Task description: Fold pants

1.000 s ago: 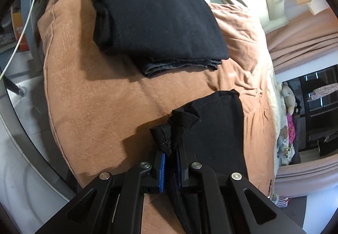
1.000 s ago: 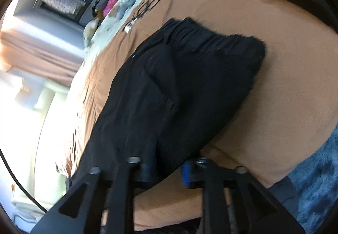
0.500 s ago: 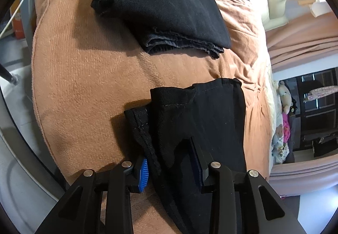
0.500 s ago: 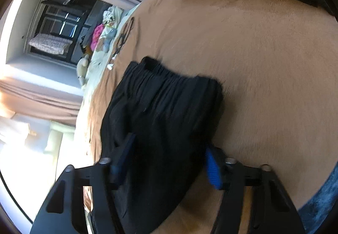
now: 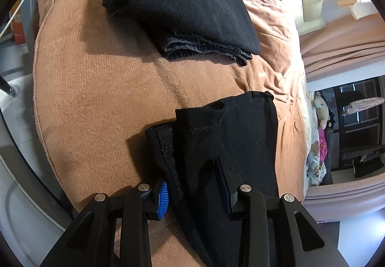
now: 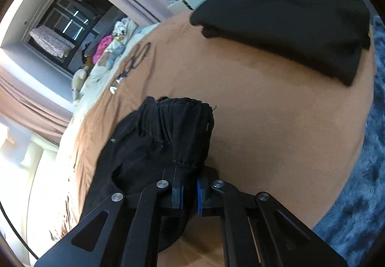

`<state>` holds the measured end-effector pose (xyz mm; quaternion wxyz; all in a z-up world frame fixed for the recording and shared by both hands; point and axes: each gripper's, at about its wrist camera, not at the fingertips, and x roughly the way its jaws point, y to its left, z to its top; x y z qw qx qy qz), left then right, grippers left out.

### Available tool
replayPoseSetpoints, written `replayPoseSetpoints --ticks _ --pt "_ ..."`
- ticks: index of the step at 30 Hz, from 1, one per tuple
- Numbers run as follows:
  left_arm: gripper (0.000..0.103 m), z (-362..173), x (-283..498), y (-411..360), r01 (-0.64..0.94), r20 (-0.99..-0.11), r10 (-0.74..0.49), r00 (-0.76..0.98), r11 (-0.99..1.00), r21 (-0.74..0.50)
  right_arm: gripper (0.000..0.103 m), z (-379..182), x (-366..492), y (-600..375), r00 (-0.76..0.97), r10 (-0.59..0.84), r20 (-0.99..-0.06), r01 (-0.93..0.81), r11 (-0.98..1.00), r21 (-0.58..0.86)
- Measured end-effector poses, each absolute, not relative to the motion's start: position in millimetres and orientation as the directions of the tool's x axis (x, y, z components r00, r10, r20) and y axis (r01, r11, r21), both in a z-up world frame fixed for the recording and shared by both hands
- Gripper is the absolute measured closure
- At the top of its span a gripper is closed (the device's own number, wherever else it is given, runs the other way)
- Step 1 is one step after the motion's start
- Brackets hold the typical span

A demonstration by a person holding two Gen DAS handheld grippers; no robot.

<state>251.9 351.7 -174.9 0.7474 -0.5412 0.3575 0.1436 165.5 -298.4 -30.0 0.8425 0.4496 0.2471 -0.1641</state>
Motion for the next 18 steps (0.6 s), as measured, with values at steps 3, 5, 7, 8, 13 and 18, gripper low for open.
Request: replayPoseSetpoints --ticks 3,5,7,8,13,18 --pt "0.067 -176.0 252.1 352.4 -0.593 -0.683 -0.182 0.707 0.373 -0.714 0.098 -41.7 177.7 -286.1 0.776 -0.028 -0.631 0.541 0.545 0.641" --pt "0.067 -177.6 251.8 353.9 -0.589 -0.675 -0.187 0.713 0.363 -0.722 0.091 -38.9 175.9 -277.3 0.77 -0.024 -0.638 0.541 0.556 0.631" --pt "0.067 -178.9 252.4 354.3 -0.584 -0.67 -0.188 0.718 0.362 -0.727 0.076 -29.6 168.5 -268.6 0.772 -0.035 -0.635 0.536 0.572 0.621" --pt "0.067 -179.5 253.3 354.0 -0.583 -0.67 -0.187 0.718 0.364 -0.727 0.072 -23.1 162.9 -261.9 0.778 -0.04 -0.626 0.526 0.586 0.616" --pt "0.067 -183.6 257.2 356.3 -0.565 -0.646 -0.197 0.737 0.344 -0.75 0.059 1.2 140.8 -246.2 0.806 -0.084 -0.586 0.502 0.623 0.6" --pt "0.067 -182.0 257.9 351.9 -0.551 -0.632 -0.207 0.747 0.339 -0.763 0.059 22.3 136.6 -210.0 0.828 -0.087 -0.553 0.441 0.71 0.548"
